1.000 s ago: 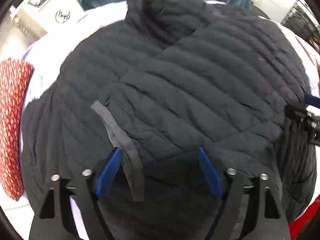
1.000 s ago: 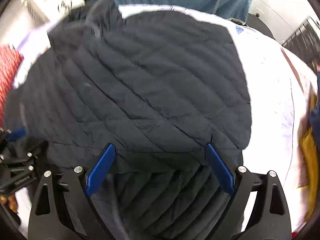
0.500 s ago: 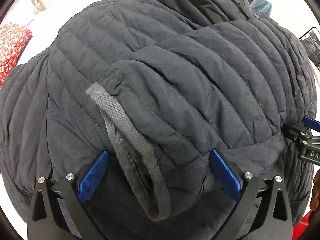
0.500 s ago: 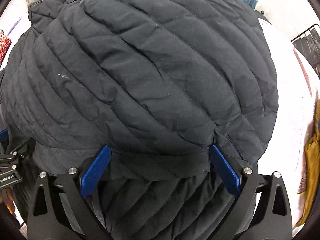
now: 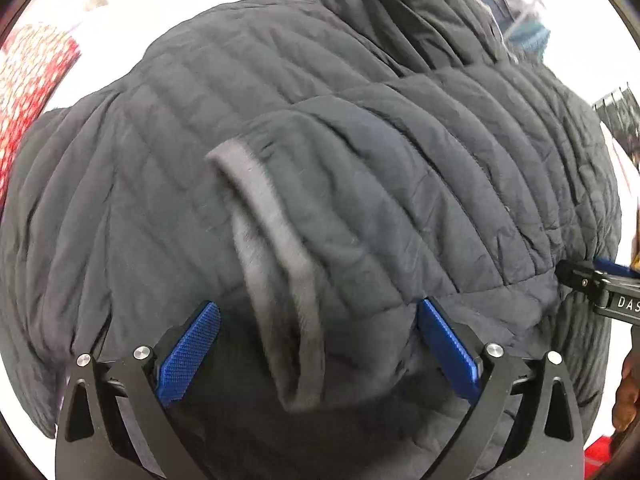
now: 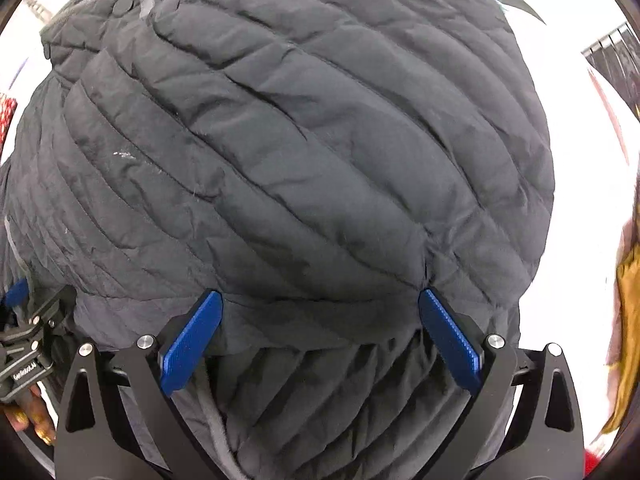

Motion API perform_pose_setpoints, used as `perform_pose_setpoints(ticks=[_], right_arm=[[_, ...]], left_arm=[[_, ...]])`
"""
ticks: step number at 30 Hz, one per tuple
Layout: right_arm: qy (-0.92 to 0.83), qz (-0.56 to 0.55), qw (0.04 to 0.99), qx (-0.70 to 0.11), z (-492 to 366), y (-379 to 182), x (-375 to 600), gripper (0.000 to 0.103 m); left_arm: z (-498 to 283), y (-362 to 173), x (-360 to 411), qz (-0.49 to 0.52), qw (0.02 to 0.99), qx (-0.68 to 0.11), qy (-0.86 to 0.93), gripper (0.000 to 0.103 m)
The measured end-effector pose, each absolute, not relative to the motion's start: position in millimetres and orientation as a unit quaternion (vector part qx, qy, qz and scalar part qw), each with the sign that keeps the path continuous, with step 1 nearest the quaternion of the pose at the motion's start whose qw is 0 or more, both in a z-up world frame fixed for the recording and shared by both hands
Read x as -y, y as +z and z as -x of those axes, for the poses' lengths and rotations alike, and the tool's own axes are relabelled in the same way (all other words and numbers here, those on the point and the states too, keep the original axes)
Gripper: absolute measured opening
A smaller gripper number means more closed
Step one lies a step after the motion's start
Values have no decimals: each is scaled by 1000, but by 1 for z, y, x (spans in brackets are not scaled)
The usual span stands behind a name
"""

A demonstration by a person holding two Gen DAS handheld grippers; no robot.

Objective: Fold large clothes
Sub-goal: 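Grasp the other sleeve with the left tool and lift it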

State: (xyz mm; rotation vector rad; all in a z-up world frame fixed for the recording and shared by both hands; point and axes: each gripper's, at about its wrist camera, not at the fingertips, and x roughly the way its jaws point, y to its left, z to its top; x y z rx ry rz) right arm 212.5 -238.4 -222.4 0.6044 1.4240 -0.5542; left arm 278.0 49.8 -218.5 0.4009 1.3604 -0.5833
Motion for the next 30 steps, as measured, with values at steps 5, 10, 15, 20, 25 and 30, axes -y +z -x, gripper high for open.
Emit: perform_pose_setpoints(ticks=[5, 10, 15, 20, 25, 30], right_arm=[[-242, -293, 705, -599, -195, -196, 232, 98], [-200, -270, 730, -595, -186, -175, 207, 98], [-134, -231, 739, -619, -194, -171, 168, 98], [-80, -173, 756, -626, -207, -166, 131, 98], [-66, -147, 760, -629, -208, -161, 93, 98], [-74, -143, 758, -632, -208, -162, 90, 98]], left_arm=[[-272, -197, -95, -132, 733, -613, -263, 97], [-271, -186, -172, -52, 749, -621, -225, 96], [-271, -189, -250, 16, 761, -629, -158, 92], [-280, -183, -313, 63, 774, -620, -106, 82], [-296, -190, -392, 181, 769, -613, -23, 78], [-302, -200, -445, 279, 754, -593, 42, 78]])
